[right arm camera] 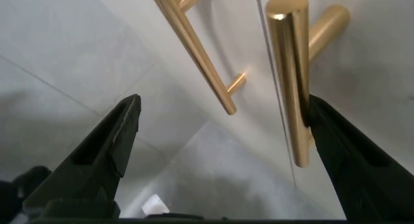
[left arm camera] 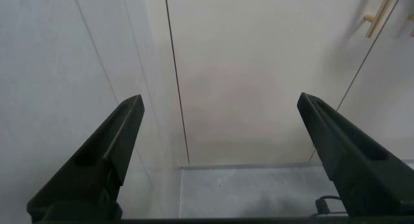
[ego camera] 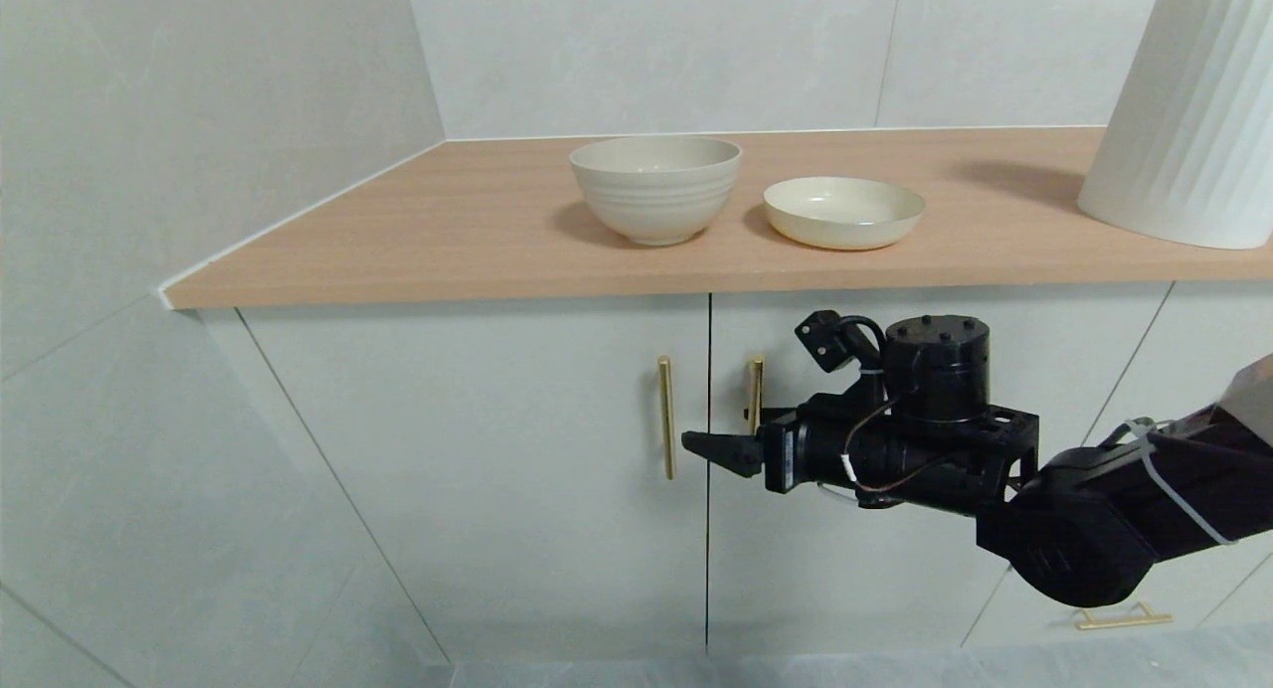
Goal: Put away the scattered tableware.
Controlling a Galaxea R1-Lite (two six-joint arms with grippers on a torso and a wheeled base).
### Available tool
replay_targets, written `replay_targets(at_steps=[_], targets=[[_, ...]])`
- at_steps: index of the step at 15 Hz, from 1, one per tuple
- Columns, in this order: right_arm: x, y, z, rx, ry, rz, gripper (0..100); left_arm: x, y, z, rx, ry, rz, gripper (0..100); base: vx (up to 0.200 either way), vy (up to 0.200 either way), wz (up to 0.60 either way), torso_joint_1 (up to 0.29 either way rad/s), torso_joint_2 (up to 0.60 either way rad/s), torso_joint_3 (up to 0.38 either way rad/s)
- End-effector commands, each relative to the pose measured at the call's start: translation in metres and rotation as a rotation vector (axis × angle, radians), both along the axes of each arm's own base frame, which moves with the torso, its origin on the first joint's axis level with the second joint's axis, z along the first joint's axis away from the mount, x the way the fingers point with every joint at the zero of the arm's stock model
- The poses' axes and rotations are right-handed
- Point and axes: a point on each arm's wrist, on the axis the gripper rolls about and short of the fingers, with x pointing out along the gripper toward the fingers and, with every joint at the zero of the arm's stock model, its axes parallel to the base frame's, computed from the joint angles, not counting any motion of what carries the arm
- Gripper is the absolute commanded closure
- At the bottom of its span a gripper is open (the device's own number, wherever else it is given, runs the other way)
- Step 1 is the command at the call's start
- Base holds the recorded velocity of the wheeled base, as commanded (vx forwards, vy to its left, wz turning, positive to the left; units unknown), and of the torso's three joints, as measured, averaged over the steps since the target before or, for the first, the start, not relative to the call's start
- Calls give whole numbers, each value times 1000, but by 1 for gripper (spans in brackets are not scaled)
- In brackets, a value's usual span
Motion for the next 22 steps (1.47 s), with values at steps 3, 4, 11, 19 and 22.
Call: replay_targets(at_steps=[3,4,11,19,22], targets=[[-9,6,9,77,50,12,0,0,0,0,0,0,0,0,0,0,0,0,0,0],[-12,8,11,82,47,21,0,0,0,0,0,0,0,0,0,0,0,0,0,0],[-60,1,33,106,28,103,0,0,0,0,0,0,0,0,0,0,0,0,0,0],[-103,-18,31,86,55,176,0,0,0,0,0,0,0,0,0,0,0,0,0,0],[-102,-13,26,78,72,199,0,0,0,0,3,1,-1,0,0,0,0,0,0,0]])
